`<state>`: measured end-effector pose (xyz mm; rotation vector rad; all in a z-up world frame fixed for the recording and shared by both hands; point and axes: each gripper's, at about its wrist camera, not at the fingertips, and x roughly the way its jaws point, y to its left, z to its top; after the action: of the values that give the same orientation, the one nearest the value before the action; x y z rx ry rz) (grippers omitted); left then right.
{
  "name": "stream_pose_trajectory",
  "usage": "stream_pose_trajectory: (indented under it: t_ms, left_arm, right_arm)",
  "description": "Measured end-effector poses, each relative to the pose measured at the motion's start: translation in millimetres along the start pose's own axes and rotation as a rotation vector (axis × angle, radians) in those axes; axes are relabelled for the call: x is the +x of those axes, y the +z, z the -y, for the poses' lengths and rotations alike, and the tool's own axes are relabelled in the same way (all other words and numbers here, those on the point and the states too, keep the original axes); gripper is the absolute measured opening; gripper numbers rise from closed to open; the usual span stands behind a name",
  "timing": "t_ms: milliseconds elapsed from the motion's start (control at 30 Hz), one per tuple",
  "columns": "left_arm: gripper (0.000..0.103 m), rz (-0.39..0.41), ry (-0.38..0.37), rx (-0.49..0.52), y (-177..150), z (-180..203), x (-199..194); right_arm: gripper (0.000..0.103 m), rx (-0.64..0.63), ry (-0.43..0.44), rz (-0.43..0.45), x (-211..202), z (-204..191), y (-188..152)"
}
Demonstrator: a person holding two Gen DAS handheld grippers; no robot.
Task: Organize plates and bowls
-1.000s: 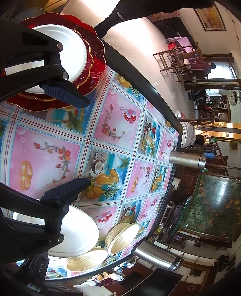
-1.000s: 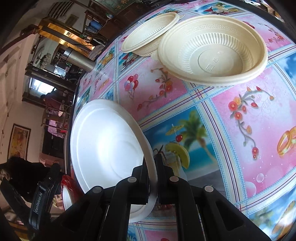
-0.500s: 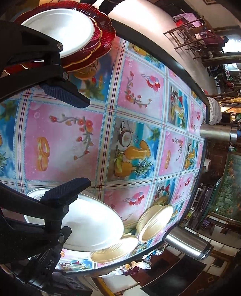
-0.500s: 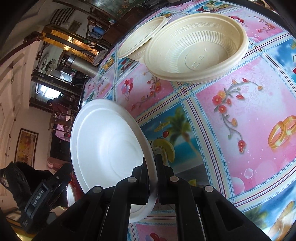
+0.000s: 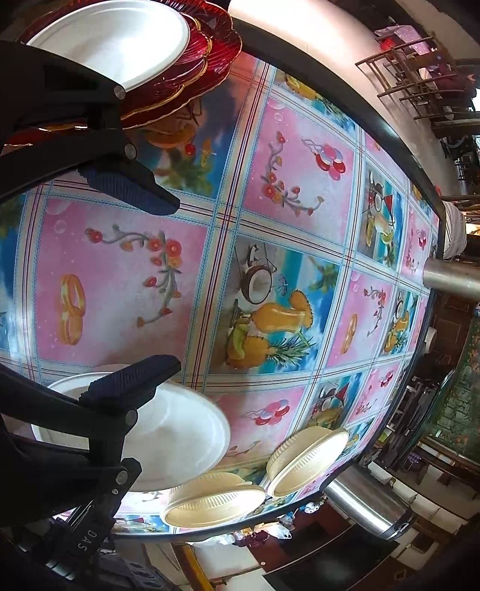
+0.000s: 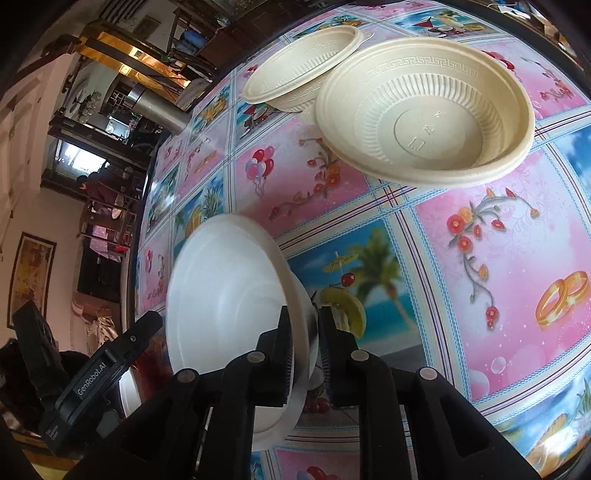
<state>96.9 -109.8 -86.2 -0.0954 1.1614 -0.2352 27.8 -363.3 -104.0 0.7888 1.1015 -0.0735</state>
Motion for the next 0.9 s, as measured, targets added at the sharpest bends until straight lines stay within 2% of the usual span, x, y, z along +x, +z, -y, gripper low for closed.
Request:
stream_pose_trajectory:
  t_ms: [33,67,167,333,400,567,733,900]
  left_arm:
    - [0.078,-0.002,-0.005,0.002,-0.2,0.9,0.2]
    - [0.078,-0.009,-0.011,0.008,-0.2,2.8,1.2]
    - [0.078,-0.038,-0.061,-0.006,-0.3,5.6,1.8]
    - [0.078,-0.029,-0.124,-0.013,1.5,10.6,-11.3]
    - [0.078,-0.048,-0.149,-0.010,2.4,15.3,-9.1]
    - [0.078,-0.089,-0.147,0.003,-1.7,25.9,6.4]
    - [0.078,-0.090,-0.148,-0.005,-3.4,26.9,9.0]
    - [0.078,-0.120,-0.178,-0.016,-7.2,29.0,13.0]
  right_arm:
    - [0.035,-0.004,0.001,0.003,-0.9,-0.5,1.1]
    - [0.040,-0.007,0.003,0.009,-3.1,-0.2,1.4]
    - [0.040,-0.007,0.017,0.036,-12.1,3.1,3.2]
    - [0.040,-0.015,0.016,0.058,-22.5,4.2,3.5]
    - [0.040,-0.017,0.007,0.064,-24.8,5.4,3.4]
    - [0.037,-0.009,0.007,0.052,-22.8,9.9,1.4]
    - [0.037,0.002,0.011,0.052,-23.4,15.6,-1.3]
    - [0.036,0.010,0.013,0.063,-26.5,17.6,0.0]
